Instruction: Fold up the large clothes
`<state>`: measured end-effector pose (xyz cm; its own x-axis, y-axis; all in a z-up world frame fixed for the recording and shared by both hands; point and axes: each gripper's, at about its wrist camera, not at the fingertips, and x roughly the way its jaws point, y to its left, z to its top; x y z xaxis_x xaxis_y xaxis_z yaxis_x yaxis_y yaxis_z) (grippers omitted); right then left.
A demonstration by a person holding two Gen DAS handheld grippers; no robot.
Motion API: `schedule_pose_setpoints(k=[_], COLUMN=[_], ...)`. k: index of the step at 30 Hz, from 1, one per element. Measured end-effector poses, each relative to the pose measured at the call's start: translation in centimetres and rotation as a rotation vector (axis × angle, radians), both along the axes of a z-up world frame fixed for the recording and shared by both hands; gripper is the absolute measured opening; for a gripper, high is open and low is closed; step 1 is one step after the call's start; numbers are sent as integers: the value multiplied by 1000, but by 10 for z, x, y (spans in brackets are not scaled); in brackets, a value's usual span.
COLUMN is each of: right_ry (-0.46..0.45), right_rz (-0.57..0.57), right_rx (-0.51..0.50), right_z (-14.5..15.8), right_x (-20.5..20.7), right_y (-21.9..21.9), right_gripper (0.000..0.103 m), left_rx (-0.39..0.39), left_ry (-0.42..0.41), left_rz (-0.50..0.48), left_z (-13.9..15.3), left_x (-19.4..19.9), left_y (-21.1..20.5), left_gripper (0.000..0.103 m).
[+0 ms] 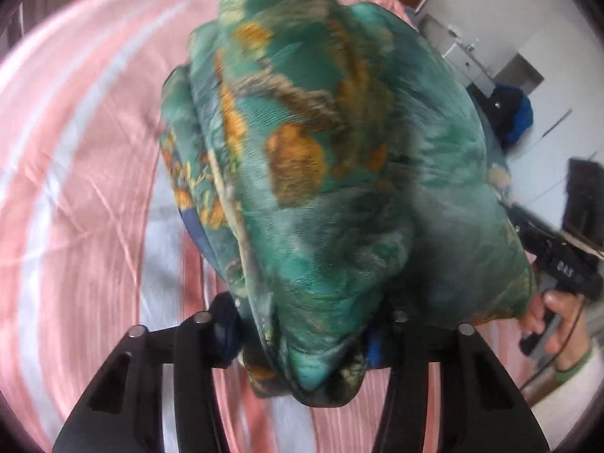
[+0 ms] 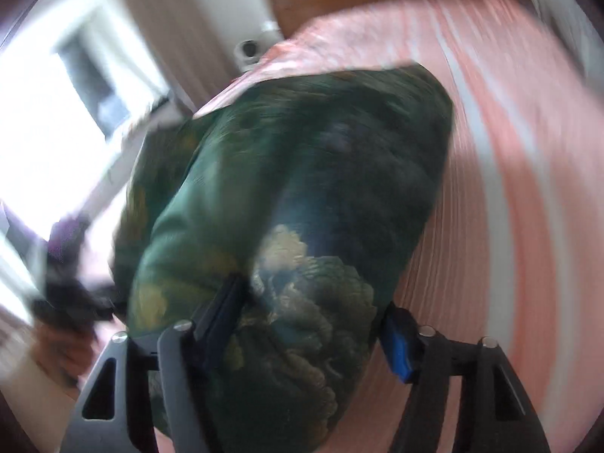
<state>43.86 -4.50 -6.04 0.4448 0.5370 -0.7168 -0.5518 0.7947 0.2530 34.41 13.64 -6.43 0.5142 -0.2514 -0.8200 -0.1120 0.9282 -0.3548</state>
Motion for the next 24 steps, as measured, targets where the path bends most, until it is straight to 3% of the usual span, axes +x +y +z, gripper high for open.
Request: schedule_pose_setpoints(k=[2, 6, 10, 13, 15, 17, 18, 20, 22, 24], right_ry=[-115, -286, -385, -467, -455, -340, -304, -260, -227, -215], right_rz=[38, 79, 83, 108, 108, 76, 51, -43, -83, -100], right_rx=[-42, -62, -23, -65, -69, -37, -34, -29, 38, 53], right_z=[15, 45, 83, 101, 98, 84, 78, 71, 74, 79], right_x=[-29, -85, -120, -136, -133, -107, -99, -95, -105, -122], right_y=[12, 21, 21, 27, 32, 32, 29, 19, 1, -15], right_gripper=[62, 61, 61, 56, 55, 55, 59, 80, 92, 97], left_rx=[49, 59, 62, 105, 105, 125, 136, 161, 170, 289], left_ry=[-50, -136, -202, -231, -183, -114, -83, -61, -135, -186], left_rz=[-12, -27, -17, 10, 25, 51, 93, 185, 232, 248], left_z=[13, 45, 81, 96, 88, 66, 55, 42, 53, 72], left_x=[-15, -46, -64, -66, -50, -39, -38, -53, -86, -117], left_y=[-13, -28, -21, -11, 1, 12, 25, 45, 50, 37], left_gripper=[47, 46, 46, 49, 80, 98, 99, 98, 97, 97])
